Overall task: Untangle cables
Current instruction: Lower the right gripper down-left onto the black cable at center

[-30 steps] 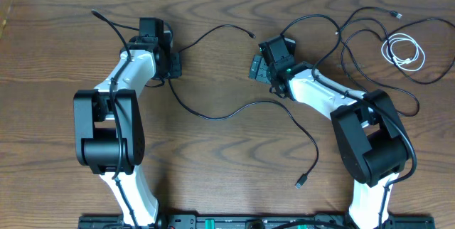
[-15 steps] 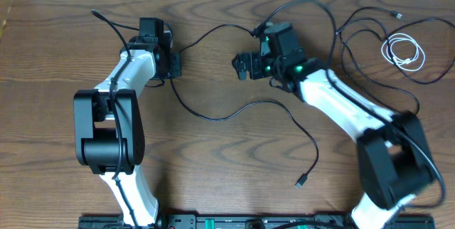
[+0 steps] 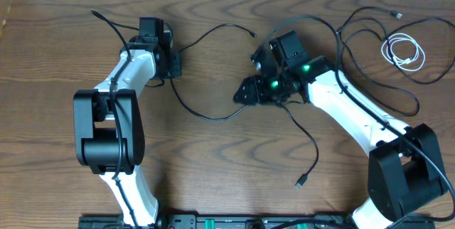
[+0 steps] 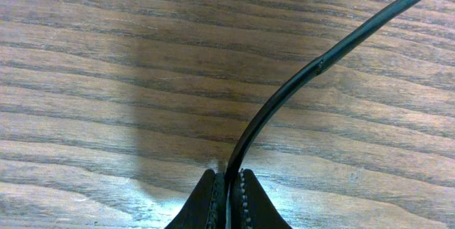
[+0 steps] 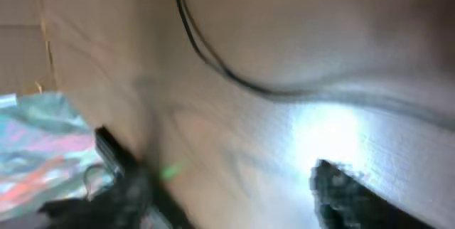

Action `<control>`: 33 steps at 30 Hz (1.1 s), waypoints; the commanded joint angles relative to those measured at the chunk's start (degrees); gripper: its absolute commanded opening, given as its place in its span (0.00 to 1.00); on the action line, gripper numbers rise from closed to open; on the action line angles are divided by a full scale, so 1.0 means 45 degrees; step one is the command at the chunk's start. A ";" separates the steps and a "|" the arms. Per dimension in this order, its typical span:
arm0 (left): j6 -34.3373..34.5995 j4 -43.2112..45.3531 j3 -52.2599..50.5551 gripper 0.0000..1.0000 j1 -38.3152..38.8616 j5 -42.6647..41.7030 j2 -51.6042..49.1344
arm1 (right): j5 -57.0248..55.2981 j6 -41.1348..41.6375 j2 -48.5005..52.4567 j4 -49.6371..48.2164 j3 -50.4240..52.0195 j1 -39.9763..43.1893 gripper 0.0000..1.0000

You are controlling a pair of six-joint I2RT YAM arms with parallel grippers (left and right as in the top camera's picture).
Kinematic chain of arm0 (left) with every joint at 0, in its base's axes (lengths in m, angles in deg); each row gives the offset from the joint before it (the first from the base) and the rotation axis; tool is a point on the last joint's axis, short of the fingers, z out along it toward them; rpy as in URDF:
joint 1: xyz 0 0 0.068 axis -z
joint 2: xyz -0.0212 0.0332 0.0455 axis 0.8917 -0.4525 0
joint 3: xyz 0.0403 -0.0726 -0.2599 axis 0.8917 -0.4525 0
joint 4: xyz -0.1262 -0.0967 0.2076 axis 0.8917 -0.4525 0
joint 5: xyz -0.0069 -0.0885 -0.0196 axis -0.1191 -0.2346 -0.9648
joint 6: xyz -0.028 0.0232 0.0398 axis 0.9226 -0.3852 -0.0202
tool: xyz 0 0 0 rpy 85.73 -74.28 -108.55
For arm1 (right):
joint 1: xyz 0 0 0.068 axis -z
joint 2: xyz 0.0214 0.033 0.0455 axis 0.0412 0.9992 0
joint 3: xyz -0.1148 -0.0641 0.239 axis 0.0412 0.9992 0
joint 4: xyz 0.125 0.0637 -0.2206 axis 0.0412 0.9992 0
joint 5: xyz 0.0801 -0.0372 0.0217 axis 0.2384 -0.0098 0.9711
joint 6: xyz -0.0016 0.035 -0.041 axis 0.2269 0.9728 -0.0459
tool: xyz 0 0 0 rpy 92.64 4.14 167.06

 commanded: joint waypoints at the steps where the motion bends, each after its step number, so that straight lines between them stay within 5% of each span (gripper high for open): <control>1: 0.0053 0.0019 -0.0053 0.08 0.0015 0.0248 -0.0194 | 0.0301 0.0053 -0.0005 0.1219 -0.0049 -0.0146 0.80; 3: 0.0049 0.0019 -0.0053 0.08 0.0015 0.0248 -0.0194 | -0.0209 0.0801 -0.0005 0.1923 -0.0039 -0.0160 0.99; 13: 0.0053 0.0019 -0.0053 0.08 0.0015 0.0248 -0.0194 | -0.5280 0.6475 -0.0005 0.0811 0.1481 -0.0826 0.98; 17: 0.0049 0.0019 -0.0053 0.08 0.0015 0.0248 -0.0194 | -0.5629 0.6892 -0.0005 -0.0743 0.2429 -0.0806 0.85; 22: 0.0049 0.0015 -0.0053 0.08 0.0015 0.0248 -0.0194 | -0.7310 0.8378 -0.0005 -0.2856 0.3585 -0.0806 0.38; 29: 0.0053 -0.0034 -0.0053 0.08 0.0015 0.0243 -0.0194 | -0.8349 0.6620 0.0019 -0.6183 0.3716 -0.0806 0.06; 33: 0.0053 -0.0044 -0.0053 0.08 0.0015 0.0243 -0.0194 | -0.8422 0.6635 0.0019 -0.7043 0.3716 -0.0884 0.04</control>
